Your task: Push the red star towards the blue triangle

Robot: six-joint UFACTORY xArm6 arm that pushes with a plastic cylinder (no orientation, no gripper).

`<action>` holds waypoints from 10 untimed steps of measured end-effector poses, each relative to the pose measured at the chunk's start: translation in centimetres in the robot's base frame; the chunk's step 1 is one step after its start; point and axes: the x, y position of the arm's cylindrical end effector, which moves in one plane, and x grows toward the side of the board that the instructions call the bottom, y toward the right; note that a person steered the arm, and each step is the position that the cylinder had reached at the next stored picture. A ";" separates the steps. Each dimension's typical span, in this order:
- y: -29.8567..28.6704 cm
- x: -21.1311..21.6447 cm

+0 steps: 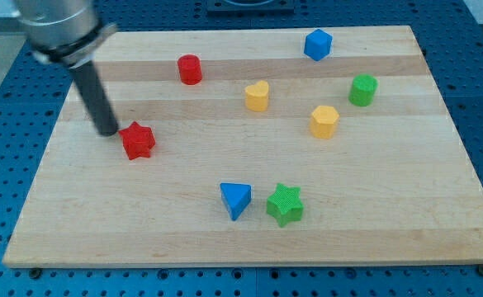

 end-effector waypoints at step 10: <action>11.0 2.4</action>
